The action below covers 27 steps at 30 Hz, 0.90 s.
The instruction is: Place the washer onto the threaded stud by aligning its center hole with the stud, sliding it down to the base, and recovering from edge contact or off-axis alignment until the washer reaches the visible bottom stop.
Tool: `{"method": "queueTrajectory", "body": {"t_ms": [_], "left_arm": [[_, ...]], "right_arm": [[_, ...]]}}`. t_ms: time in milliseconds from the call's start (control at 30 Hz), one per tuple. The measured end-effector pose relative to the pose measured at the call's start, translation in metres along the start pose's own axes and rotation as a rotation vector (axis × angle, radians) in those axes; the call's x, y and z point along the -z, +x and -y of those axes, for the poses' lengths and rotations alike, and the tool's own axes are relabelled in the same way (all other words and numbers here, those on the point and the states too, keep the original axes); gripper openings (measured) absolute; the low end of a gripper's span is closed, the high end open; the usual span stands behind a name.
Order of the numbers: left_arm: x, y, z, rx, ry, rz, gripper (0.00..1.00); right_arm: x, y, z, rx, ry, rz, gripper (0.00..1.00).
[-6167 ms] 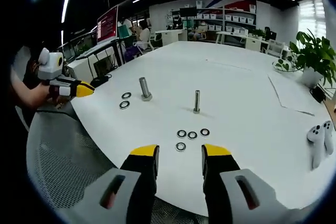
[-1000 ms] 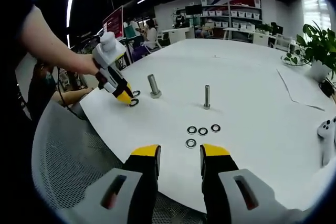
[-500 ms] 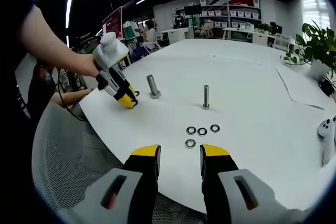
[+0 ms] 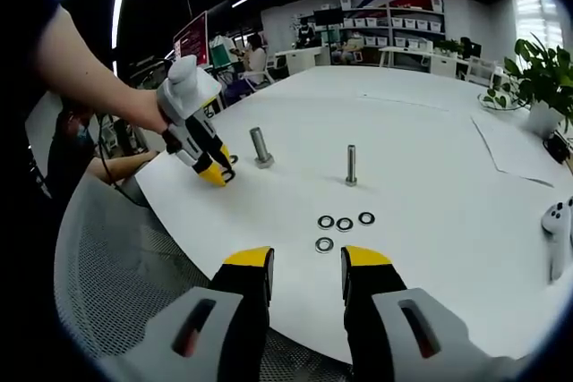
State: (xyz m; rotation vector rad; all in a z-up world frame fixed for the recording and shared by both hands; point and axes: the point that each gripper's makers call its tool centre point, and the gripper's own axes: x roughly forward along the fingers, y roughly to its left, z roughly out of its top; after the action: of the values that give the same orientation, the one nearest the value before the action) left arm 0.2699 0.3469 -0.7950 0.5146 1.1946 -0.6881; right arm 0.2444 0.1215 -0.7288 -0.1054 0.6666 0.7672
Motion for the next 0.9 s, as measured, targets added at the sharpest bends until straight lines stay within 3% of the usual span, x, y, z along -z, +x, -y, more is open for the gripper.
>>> {"method": "queueTrajectory", "body": {"t_ms": [433, 567, 800, 900], "left_arm": [[-0.0003, 0.0010, -0.0002, 0.027, 0.084, -0.044, 0.23], [-0.0010, 0.0016, -0.0001, 0.031, 0.096, -0.068, 0.23], [0.0024, 0.0014, 0.0050, 0.054, 0.202, -0.142, 0.28], [0.0027, 0.0020, 0.0035, 0.046, 0.188, -0.145, 0.28]], "right_arm": [[0.0001, -0.0004, 0.0005, -0.002, 0.009, 0.003, 0.33], [0.0006, -0.0004, 0.0009, 0.000, 0.015, 0.002, 0.33], [0.0003, -0.0004, 0.0002, -0.003, 0.017, 0.004, 0.33], [0.0002, -0.0005, 0.0004, -0.002, 0.018, 0.005, 0.33]]}}
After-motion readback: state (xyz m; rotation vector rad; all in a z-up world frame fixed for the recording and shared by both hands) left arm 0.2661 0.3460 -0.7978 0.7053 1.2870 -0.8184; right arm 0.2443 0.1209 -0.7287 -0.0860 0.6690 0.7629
